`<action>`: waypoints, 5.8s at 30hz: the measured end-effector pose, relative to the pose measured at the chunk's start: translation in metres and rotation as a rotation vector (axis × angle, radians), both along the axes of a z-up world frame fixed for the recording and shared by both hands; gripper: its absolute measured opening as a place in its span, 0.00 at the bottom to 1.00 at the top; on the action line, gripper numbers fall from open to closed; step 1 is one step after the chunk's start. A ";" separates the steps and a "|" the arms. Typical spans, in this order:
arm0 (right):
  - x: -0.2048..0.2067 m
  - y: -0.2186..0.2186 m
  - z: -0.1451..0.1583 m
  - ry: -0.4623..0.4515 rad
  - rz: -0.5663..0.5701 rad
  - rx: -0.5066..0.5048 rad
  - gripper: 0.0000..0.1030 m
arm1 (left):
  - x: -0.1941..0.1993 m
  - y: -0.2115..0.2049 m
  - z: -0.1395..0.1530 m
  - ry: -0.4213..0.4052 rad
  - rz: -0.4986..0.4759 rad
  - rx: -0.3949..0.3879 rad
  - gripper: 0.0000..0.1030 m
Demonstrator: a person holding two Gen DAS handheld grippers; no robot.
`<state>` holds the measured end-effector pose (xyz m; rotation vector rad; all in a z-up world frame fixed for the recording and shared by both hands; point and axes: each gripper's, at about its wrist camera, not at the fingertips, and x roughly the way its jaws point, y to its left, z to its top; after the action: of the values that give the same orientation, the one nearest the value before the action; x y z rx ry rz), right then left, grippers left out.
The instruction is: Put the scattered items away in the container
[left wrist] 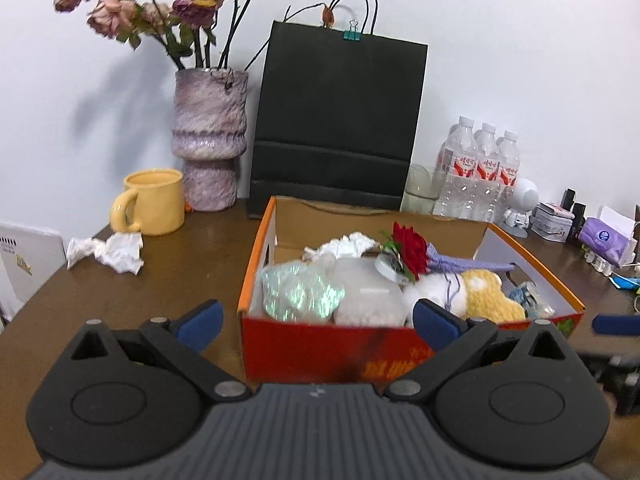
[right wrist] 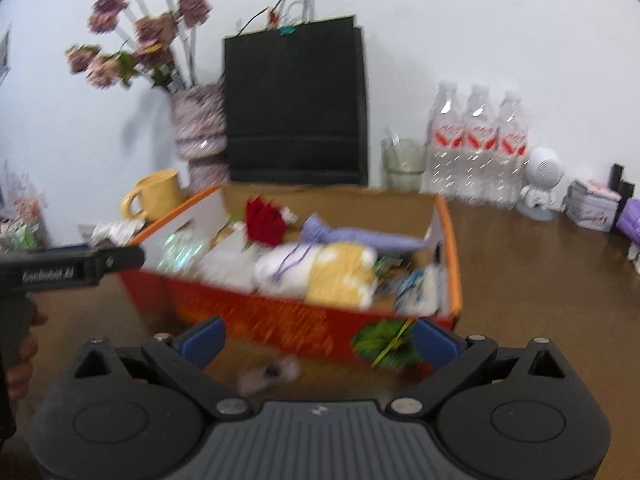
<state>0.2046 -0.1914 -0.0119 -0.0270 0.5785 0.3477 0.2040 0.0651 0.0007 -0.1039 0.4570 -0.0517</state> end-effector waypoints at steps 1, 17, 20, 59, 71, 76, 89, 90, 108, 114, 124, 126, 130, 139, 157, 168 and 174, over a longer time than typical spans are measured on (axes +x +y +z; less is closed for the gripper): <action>-0.002 0.004 -0.004 0.013 0.010 -0.005 0.96 | -0.002 0.001 -0.003 0.007 0.005 -0.001 1.00; 0.026 0.059 -0.051 0.145 -0.092 -0.079 0.52 | -0.003 0.017 -0.037 0.100 0.001 0.015 1.00; 0.020 0.060 -0.051 0.134 -0.089 -0.078 0.33 | -0.003 0.015 -0.038 0.104 -0.008 0.023 1.00; 0.003 -0.011 0.048 -0.153 -0.132 0.166 0.04 | 0.009 -0.029 0.035 -0.065 -0.015 0.008 1.00; 0.102 0.004 0.022 -0.091 -0.115 0.174 0.04 | 0.089 -0.040 0.017 -0.021 -0.005 0.025 1.00; 0.136 0.008 0.013 0.018 -0.161 0.102 0.71 | 0.117 -0.042 0.008 0.031 0.010 0.057 1.00; 0.138 0.007 0.019 0.060 -0.146 0.049 1.00 | 0.120 -0.038 0.009 0.077 0.022 0.027 1.00; 0.136 0.008 0.019 0.060 -0.143 0.045 1.00 | 0.120 -0.038 0.010 0.079 0.022 0.028 1.00; 0.064 0.010 0.055 0.028 -0.131 0.019 1.00 | 0.050 -0.042 0.045 0.100 0.039 0.057 1.00; 0.023 0.002 0.073 0.010 -0.133 0.029 1.00 | 0.013 -0.043 0.056 0.115 0.043 0.049 1.00; -0.028 -0.004 0.081 0.009 -0.139 0.004 1.00 | -0.032 -0.047 0.064 0.119 0.048 0.072 1.00; -0.034 -0.005 0.081 0.008 -0.139 0.001 1.00 | -0.037 -0.049 0.064 0.119 0.043 0.076 1.00; -0.042 -0.007 0.082 0.009 -0.140 -0.002 1.00 | -0.046 -0.052 0.064 0.123 0.038 0.082 1.00; -0.051 -0.009 0.080 0.017 -0.141 -0.008 1.00 | -0.057 -0.051 0.063 0.122 0.041 0.079 1.00; -0.056 -0.009 0.075 0.028 -0.138 -0.014 1.00 | -0.064 -0.054 0.058 0.136 0.031 0.083 1.00; -0.057 -0.006 0.074 0.029 -0.137 -0.014 1.00 | -0.066 -0.056 0.057 0.139 0.029 0.083 1.00; -0.057 -0.006 0.074 0.031 -0.137 -0.015 1.00 | -0.066 -0.056 0.057 0.139 0.028 0.083 1.00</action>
<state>0.1472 -0.1973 0.0618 0.0038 0.6103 0.2108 0.1377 0.0088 0.0580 -0.0323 0.5956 0.0017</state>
